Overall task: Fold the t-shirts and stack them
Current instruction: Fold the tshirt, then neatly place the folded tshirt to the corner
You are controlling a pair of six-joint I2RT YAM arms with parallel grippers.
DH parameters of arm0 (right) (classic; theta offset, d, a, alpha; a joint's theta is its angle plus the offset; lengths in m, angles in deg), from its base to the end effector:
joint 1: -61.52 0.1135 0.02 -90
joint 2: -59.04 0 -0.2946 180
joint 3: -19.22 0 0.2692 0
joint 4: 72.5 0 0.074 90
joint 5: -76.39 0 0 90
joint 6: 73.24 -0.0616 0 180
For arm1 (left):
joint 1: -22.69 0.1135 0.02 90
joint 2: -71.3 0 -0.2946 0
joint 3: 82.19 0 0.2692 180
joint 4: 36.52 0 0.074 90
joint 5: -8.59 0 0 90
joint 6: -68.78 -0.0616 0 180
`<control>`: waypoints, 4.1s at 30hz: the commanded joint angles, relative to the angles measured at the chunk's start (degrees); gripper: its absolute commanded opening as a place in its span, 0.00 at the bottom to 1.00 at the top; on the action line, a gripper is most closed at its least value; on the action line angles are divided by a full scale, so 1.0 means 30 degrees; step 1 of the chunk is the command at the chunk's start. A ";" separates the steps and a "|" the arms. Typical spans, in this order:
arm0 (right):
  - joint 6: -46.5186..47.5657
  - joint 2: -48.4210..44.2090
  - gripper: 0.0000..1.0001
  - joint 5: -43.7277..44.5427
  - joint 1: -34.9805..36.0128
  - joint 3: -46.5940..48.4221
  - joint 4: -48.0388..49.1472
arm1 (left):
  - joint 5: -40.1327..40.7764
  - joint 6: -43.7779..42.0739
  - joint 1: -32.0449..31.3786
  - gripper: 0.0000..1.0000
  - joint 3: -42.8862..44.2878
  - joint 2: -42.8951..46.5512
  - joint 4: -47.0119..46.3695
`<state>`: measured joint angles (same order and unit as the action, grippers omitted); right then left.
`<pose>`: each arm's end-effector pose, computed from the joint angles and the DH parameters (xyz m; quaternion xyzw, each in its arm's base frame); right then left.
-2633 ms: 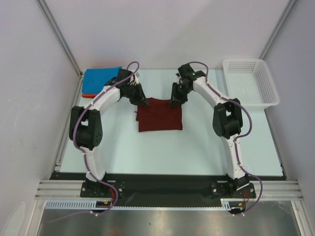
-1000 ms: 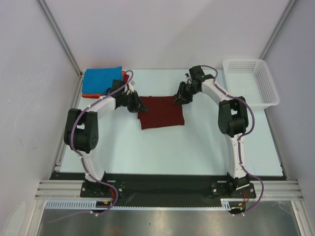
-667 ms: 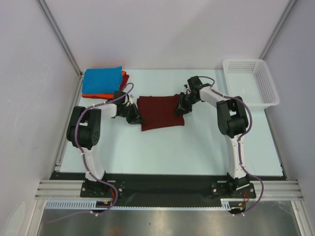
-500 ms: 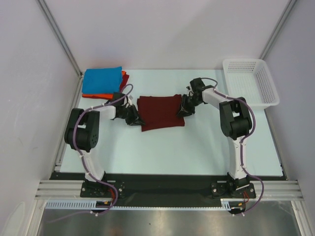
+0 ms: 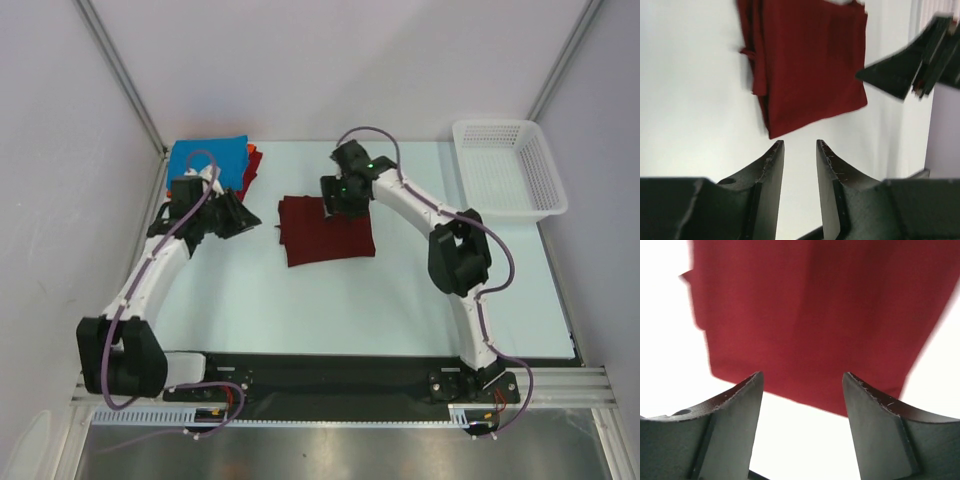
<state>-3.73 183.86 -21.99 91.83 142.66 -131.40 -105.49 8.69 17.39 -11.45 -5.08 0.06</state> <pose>0.4480 0.2723 0.2317 -0.1012 0.9588 0.1735 0.2008 0.3113 -0.0541 0.2858 -0.1080 0.8917 -0.3016 0.3198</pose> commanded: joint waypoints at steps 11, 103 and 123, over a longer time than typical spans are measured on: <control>1.4760 -0.8231 1.00 0.5571 0.7298 -1.4684 1.3746 | -0.1671 0.2128 0.3758 0.39 -0.5779 0.5624 -0.2092; 1.7641 -0.4866 0.00 0.5255 0.7477 -1.1161 1.8240 | -0.3576 1.6045 -0.1221 0.80 -0.0422 -1.4177 -1.3263; 0.8447 -1.0923 0.80 0.9092 0.6540 -1.2008 1.1393 | 0.0084 0.3688 -0.1192 0.00 0.8685 -1.3096 -0.3424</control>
<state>31.61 159.79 -0.38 112.75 106.36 -88.97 -109.42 31.12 14.06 8.66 -49.02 -18.63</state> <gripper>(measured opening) 0.788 0.103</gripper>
